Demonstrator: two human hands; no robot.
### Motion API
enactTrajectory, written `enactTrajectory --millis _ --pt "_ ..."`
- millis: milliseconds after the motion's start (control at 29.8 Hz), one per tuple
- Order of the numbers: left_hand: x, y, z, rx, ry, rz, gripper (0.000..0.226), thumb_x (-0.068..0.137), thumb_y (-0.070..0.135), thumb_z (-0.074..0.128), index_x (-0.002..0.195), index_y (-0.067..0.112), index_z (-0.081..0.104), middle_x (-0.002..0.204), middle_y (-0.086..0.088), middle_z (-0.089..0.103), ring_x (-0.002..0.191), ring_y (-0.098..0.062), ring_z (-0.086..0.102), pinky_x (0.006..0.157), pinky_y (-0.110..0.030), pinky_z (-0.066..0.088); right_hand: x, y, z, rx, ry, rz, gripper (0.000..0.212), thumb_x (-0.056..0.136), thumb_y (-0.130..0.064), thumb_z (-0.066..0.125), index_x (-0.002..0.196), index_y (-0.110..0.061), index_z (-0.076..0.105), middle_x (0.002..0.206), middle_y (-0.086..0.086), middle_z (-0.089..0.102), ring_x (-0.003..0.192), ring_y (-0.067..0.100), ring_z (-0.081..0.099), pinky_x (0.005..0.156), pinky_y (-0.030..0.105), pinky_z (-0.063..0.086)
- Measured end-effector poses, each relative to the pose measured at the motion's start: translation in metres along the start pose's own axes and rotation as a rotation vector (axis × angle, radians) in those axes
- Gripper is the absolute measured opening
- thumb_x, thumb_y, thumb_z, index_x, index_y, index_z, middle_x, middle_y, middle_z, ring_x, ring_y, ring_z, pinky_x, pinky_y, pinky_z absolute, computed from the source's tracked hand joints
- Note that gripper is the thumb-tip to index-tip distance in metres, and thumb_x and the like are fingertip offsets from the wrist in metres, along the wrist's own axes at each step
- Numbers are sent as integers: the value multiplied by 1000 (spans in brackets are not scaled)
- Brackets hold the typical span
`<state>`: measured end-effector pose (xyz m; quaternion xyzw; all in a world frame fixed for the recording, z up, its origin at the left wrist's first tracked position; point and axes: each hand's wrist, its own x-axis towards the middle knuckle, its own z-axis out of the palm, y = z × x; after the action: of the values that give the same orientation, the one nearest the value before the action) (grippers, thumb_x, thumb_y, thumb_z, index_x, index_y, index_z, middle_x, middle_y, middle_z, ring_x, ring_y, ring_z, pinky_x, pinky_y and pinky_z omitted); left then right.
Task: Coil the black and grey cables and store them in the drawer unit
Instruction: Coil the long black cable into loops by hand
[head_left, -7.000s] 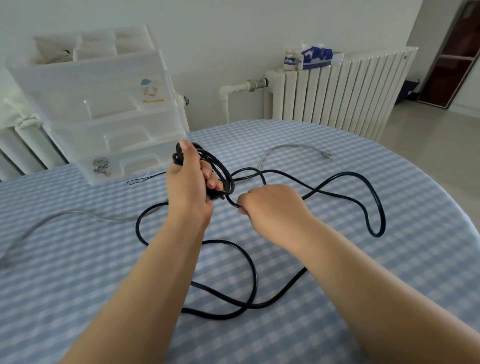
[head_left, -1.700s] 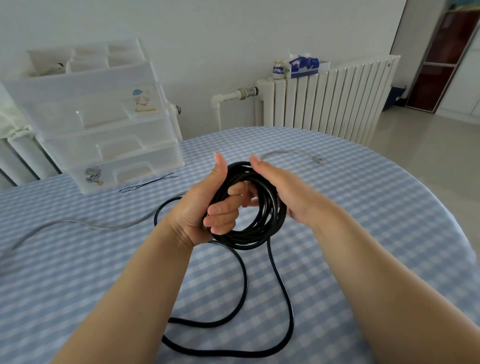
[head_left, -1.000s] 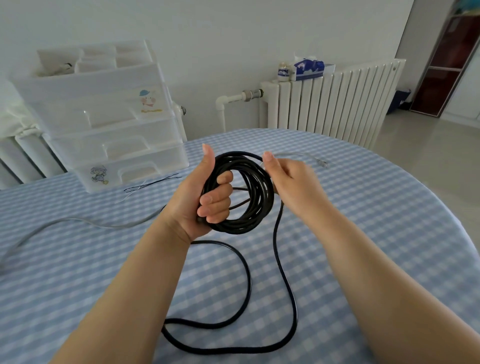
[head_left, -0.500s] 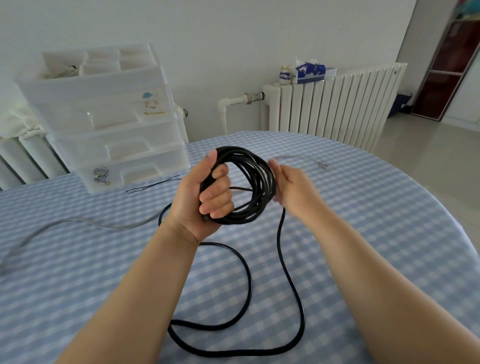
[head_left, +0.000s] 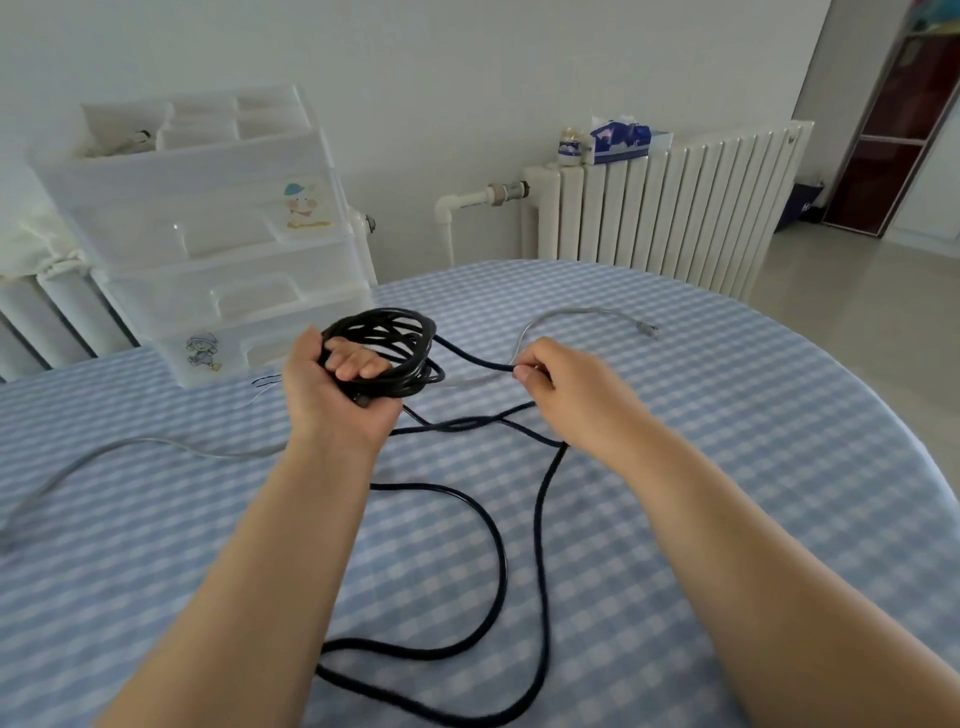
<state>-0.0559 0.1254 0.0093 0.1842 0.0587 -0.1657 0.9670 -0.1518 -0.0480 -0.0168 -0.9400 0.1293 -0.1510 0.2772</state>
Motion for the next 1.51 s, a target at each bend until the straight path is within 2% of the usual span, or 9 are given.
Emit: enactTrajectory --millis 336,504,706,840,941,1075,1209,1377,1512 --pt "-21 -22 8 546 54 391 47 98 51 39 64 18 36 44 4 32 37 -12 31 41 -23 33 -26 -45 13 -334 38 -211 18 99 -19 41 109 -14 56 87 2 66 75 26 61 62 35 49" --pt "-23 -28 7 747 102 492 53 97 55 37 62 16 36 39 3 36 34 -14 33 43 -28 33 -34 -51 18 -336 -101 -395 22 93 -8 43 115 -12 43 87 1 69 69 25 63 61 41 54" --pt "-17 -35 1 1143 16 453 53 94 58 40 58 18 39 40 8 42 39 -14 39 48 -32 35 -39 -54 8 -290 -142 -474 24 98 -15 48 98 -21 25 80 -8 64 51 1 43 51 31 43" --pt "-14 -34 -1 1455 -118 352 58 92 61 39 55 17 33 40 9 35 44 -13 35 51 -32 31 -41 -59 -3 98 -248 -336 17 96 -37 53 98 -30 38 88 -13 73 80 3 64 75 30 50" --pt "-18 -27 3 1569 -210 217 61 92 61 36 54 13 40 36 9 41 36 -8 40 44 -25 34 -39 -58 -12 387 -369 -267 12 96 -29 55 101 -27 44 92 -12 75 60 -4 60 65 20 47" --pt "-19 -23 3 1707 -349 64 81 81 76 28 68 1 57 46 -2 53 49 -16 53 48 -24 43 -33 -52 -16 495 -282 -221 9 96 -25 56 101 -20 48 83 -6 76 42 4 51 54 29 49" --pt "-22 -23 0 1627 -556 -99 80 86 72 19 62 11 64 49 -7 57 45 -21 52 53 -29 42 -29 -48 -13 353 -58 -181 26 82 -43 70 90 -28 50 68 -12 72 66 -8 60 68 25 45" --pt "-24 -25 1 1489 -667 -263 77 84 72 19 107 17 68 46 -4 46 39 -15 39 43 -25 39 -20 -39 -13 386 52 -92 40 63 -59 74 81 -29 56 83 -8 70 82 8 65 79 42 52" --pt "-28 -22 2 1382 -678 -359 71 74 77 25 78 10 49 45 1 35 37 -11 28 37 -21 32 -13 -33 -14 467 36 -122 32 69 -48 77 84 -28 56 76 5 70 67 20 62 72 43 50"
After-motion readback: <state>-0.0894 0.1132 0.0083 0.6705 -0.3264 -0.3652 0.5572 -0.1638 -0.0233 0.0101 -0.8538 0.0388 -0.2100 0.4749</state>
